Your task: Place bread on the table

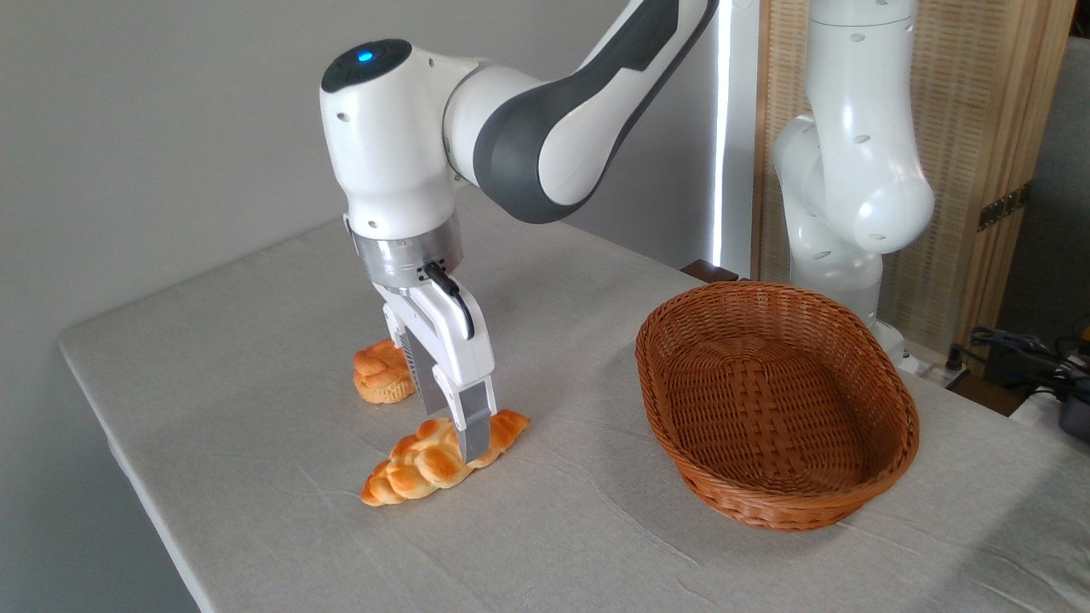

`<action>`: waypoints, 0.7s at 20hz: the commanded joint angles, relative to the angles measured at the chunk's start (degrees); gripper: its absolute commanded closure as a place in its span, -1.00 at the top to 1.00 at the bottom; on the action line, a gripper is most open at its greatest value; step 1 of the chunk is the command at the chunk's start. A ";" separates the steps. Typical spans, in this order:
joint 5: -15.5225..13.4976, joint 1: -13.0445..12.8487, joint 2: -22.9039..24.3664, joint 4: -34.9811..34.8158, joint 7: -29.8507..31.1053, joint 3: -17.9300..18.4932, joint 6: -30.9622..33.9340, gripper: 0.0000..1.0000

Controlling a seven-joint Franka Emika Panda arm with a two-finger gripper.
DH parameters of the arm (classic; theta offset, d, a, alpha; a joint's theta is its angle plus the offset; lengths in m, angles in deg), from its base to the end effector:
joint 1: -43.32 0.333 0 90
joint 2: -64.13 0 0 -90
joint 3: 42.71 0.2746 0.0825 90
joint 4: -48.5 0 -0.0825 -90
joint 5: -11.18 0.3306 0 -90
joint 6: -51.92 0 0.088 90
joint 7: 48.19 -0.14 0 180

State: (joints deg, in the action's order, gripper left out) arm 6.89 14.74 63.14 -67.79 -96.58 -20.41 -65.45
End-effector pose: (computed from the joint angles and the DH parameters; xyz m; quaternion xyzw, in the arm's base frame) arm 0.5034 -0.0621 0.3889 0.8957 -0.4437 0.0122 0.0275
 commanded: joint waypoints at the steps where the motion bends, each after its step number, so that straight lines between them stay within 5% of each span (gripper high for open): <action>1: -0.99 0.36 2.38 3.60 1.53 0.20 2.74 1.00; 3: -1.08 3.41 3.44 7.64 3.20 -1.80 8.09 1.00; 5: -0.99 14.80 4.33 11.94 6.70 -13.62 11.44 1.00; 6: -0.90 16.69 4.33 14.40 9.25 -15.86 13.72 1.00; 10: -0.20 18.37 1.26 26.00 13.93 -16.76 24.71 1.00; 14: -0.11 20.48 0.90 27.26 13.93 -18.07 25.52 1.00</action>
State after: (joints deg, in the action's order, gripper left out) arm 6.88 32.89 66.24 -43.36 -83.33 -36.65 -41.63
